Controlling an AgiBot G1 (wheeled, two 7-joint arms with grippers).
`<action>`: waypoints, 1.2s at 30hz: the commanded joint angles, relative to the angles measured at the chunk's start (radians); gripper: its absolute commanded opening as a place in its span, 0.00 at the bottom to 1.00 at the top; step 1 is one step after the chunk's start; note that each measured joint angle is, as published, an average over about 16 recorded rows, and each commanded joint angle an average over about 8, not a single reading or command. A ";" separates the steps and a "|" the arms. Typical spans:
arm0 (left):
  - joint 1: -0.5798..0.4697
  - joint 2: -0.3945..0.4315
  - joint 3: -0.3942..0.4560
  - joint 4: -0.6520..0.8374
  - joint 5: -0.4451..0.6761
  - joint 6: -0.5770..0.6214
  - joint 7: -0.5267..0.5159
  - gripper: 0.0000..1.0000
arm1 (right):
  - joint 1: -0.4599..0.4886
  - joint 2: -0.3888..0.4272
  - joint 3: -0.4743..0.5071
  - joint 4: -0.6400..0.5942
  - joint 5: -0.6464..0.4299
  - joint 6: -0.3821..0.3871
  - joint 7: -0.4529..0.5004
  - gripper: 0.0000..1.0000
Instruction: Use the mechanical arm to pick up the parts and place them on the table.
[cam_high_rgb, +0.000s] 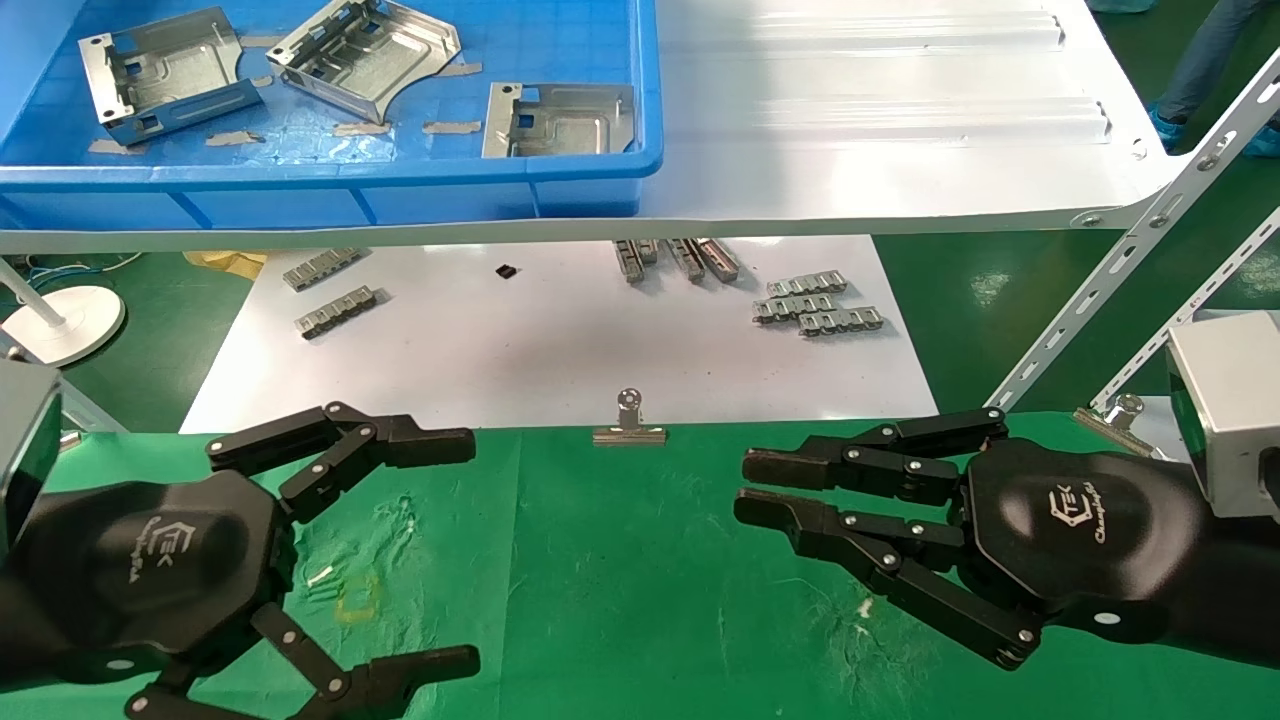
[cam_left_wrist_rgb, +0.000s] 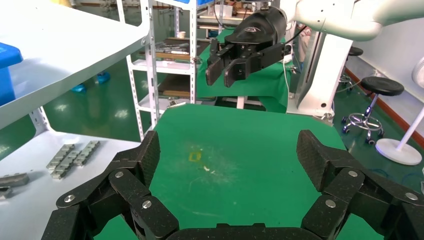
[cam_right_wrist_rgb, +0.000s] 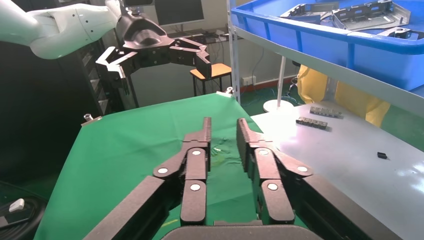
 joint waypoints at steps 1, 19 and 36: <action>0.000 0.000 0.000 0.000 0.000 0.000 0.000 1.00 | 0.000 0.000 0.000 0.000 0.000 0.000 0.000 0.00; 0.000 0.000 0.000 0.000 0.000 0.000 0.000 1.00 | 0.000 0.000 0.000 0.000 0.000 0.000 0.000 0.00; -0.184 0.034 0.007 0.018 0.116 -0.137 -0.053 1.00 | 0.000 0.000 0.000 0.000 0.000 0.000 0.000 0.00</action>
